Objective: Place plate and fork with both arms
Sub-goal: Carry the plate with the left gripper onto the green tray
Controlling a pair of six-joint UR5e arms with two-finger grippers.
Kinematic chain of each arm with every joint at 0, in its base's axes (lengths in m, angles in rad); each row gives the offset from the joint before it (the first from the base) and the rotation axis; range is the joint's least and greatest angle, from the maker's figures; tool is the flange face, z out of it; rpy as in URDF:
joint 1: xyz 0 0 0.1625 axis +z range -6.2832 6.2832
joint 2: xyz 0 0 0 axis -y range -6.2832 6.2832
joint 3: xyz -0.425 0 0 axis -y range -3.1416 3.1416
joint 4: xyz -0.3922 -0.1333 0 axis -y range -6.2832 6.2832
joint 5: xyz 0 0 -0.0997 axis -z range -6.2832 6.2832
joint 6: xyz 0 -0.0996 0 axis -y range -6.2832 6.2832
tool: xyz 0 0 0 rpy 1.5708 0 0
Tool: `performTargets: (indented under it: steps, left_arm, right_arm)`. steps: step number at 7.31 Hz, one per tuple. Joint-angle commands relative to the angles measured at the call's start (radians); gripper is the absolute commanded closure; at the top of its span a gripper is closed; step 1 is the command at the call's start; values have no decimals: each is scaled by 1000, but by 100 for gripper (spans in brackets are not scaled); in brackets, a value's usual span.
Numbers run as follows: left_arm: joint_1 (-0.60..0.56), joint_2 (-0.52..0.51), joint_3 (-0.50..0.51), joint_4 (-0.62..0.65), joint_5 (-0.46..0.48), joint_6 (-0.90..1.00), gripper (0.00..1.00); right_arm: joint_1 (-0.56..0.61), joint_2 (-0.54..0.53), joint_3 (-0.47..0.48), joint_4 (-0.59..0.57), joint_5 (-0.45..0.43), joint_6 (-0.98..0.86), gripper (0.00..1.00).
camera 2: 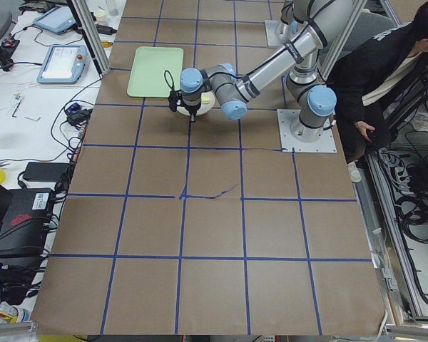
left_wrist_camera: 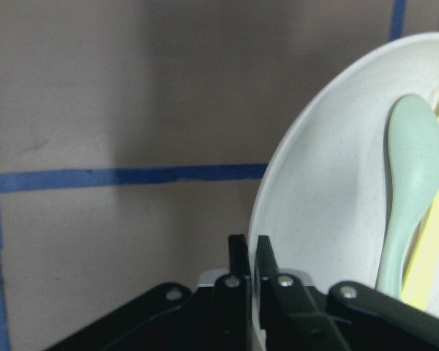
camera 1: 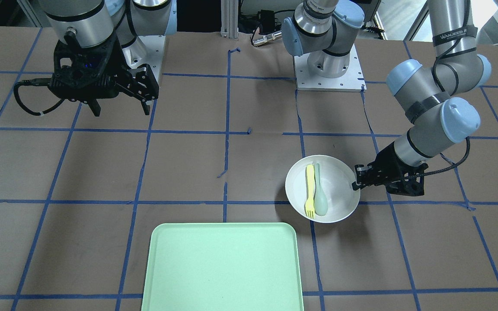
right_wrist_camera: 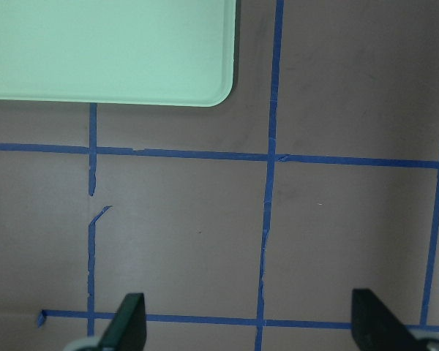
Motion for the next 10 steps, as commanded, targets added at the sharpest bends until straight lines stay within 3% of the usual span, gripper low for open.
performTargets:
  steps: [1, 3, 4, 8, 9, 10]
  left_arm:
    - [-154, -168, 256, -22, -110, -173, 100]
    - [-297, -383, 539, -25, -78, -296, 100]
    - [-354, -469, 623, -25, -31, -336, 100]
    - [-383, -528, 648, -13, -9, -364, 100]
    - [-385, -514, 621, 16, -10, -380, 23]
    - [-383, -481, 551, 182, -12, -368, 0]
  right_arm:
    - [0, 0, 1, -1, 0, -1, 0]
    - [0, 0, 1, -1, 0, 1, 0]
    - [0, 0, 1, -1, 0, 1, 0]
    - [0, 0, 1, 1, 0, -1, 0]
    - [0, 0, 1, -1, 0, -1, 0]
    - [0, 0, -1, -1, 0, 1, 0]
